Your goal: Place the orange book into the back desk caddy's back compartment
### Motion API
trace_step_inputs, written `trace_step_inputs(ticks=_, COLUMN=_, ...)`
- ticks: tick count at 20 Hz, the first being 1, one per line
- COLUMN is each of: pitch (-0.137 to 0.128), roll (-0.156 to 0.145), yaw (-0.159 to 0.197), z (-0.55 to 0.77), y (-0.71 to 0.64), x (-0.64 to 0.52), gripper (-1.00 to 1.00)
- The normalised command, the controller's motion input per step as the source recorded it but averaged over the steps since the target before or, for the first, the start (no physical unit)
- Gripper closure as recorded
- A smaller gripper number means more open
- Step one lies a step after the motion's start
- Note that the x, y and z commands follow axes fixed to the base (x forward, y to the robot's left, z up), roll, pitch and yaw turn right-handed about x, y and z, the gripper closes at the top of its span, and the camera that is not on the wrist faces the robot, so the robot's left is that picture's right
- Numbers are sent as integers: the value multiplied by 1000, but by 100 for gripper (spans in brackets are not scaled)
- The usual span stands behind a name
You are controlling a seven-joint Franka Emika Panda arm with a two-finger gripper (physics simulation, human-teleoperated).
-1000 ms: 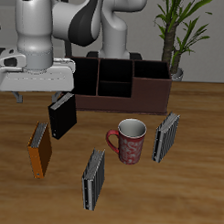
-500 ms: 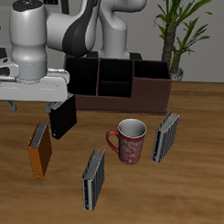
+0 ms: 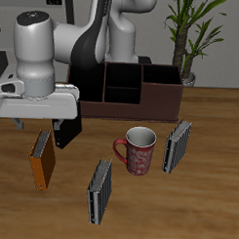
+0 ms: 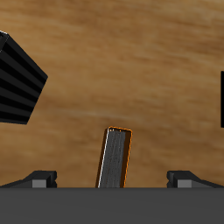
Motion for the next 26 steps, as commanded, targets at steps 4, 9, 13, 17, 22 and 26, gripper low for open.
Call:
trace_step_inputs(ticks=4, pitch=3, roll=28, yaw=-2, z=-195, y=170, x=55, gripper=-100)
trace_step_inputs(ticks=9, pitch=17, roll=-5, yaw=-18, z=-177, y=9, x=20, gripper=-100)
trace_step_inputs(ticks=13, pitch=4, roll=-19, yaw=-28, z=-145, y=-73, x=-32, gripper=-100)
trace_step_inputs(ticks=17, pitch=5, roll=-3, yaw=-22, z=-201, y=-34, x=-50, gripper=-100)
trace_step_inputs(ticks=22, pitch=-3, roll=-23, yaw=-21, z=-242, y=-65, x=-47, gripper=-100)
trace_step_inputs(ticks=26, pitch=9, roll=-13, yaw=15, z=-321, y=-24, x=-55, gripper=-100)
